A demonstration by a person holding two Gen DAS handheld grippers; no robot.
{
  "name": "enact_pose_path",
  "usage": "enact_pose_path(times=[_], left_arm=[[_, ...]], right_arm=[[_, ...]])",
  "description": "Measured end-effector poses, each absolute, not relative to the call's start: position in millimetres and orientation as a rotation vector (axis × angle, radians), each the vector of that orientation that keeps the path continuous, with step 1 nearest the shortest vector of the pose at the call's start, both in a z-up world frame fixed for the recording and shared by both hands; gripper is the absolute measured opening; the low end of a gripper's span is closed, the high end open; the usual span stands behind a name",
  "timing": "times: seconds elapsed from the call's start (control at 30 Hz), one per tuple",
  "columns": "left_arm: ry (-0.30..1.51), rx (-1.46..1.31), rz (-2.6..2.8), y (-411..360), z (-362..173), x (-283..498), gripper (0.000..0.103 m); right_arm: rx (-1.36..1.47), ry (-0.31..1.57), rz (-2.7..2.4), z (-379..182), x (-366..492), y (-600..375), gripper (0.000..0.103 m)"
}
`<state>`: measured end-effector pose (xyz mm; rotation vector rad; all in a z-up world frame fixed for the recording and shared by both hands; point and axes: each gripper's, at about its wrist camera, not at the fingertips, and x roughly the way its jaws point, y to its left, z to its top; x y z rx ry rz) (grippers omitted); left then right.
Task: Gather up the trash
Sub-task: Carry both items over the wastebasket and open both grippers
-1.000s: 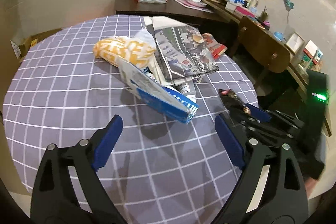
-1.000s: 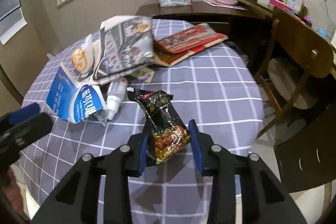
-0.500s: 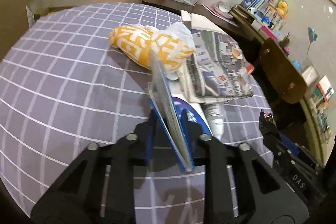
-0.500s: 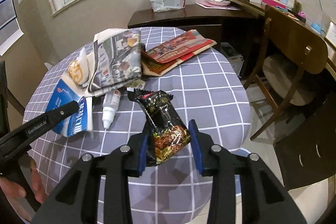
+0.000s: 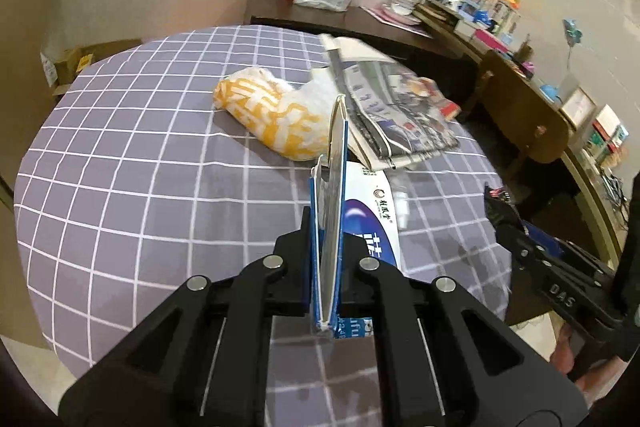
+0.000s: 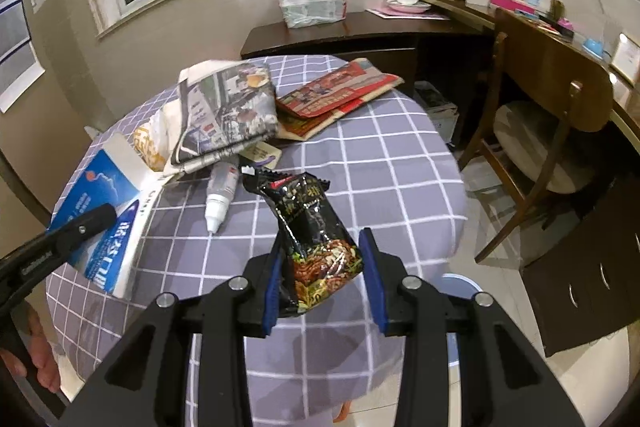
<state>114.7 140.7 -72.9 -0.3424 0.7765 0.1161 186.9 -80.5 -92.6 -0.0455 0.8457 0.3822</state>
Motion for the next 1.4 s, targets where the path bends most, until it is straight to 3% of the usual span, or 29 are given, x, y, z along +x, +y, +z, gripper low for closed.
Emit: enact_pose_path(times=[0.73,1.4], left_arm=[[0.750,-0.213,-0.159,23.0,-52.1,138.3,0.007],[0.935,-0.024,-0.442,-153.4,-112.9,221.3,0.007]], right_arm=[[0.108,0.819,0.145,-100.0,162.4,-208.4,0.036],[0.282,0.942,-0.125,-173.2,172.3,-342.9,0.036]])
